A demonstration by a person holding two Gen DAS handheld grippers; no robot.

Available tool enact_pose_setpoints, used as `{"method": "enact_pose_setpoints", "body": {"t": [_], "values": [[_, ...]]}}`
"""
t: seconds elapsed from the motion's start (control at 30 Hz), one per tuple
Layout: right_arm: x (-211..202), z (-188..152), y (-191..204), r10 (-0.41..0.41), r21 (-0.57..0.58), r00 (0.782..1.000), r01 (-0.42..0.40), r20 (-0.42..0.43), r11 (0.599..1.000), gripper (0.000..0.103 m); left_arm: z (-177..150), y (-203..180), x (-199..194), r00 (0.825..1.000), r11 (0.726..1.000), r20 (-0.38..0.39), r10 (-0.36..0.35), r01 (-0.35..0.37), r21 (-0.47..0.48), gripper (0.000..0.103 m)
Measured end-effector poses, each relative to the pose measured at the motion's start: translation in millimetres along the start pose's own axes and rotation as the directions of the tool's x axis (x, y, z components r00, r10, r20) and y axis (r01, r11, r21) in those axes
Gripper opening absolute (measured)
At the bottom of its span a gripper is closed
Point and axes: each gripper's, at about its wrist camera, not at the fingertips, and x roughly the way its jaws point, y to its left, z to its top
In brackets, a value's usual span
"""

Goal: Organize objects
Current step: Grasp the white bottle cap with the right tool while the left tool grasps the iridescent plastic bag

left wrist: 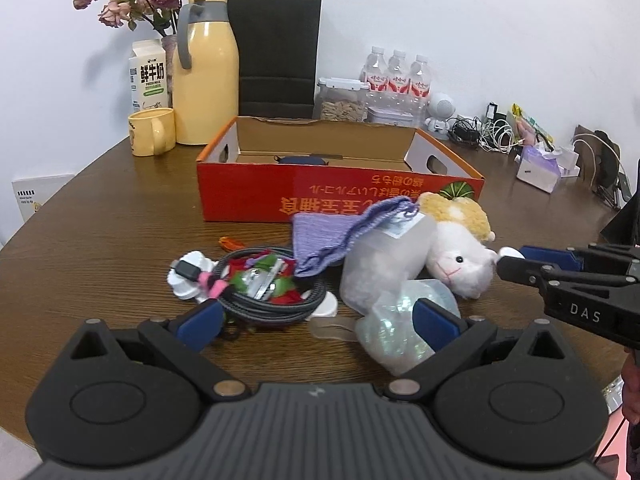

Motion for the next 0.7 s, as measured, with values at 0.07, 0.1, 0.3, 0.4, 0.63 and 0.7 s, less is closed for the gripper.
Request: {"method": "enact_pose_setpoints", "body": {"t": [0.07, 0.1, 0.3, 0.4, 0.63, 0.7], "values": [[2, 3, 0, 0.002, -0.012, 1.000, -0.002, 0.003, 1.000, 0.027, 0, -6, 3, 1.000, 1.000, -0.006, -0.001, 0.001, 0.005, 0.103], [2, 4, 1, 0.006, -0.013, 1.000, -0.006, 0.007, 1.000, 0.027, -1, -10, 4, 1.000, 1.000, -0.007, -0.003, 0.003, 0.010, 0.103], [1, 3, 0, 0.031, -0.007, 0.999, -0.031, 0.018, 1.000, 0.027, -2, -30, 17, 1.000, 0.999, -0.022, -0.009, 0.010, 0.037, 0.103], [2, 1, -3, 0.034, 0.002, 0.999, -0.034, 0.013, 0.999, 0.027, -3, -37, 22, 1.000, 0.999, -0.029, -0.010, 0.011, 0.044, 0.103], [6, -2, -6, 0.042, 0.010, 0.999, -0.042, 0.008, 0.999, 0.027, -5, -40, 30, 0.998, 0.999, -0.051, -0.027, 0.028, 0.034, 0.094], [7, -2, -5, 0.048, 0.009, 0.999, -0.048, 0.005, 0.999, 0.027, -6, -40, 31, 0.998, 0.999, -0.056, -0.034, 0.036, 0.034, 0.078]]}}
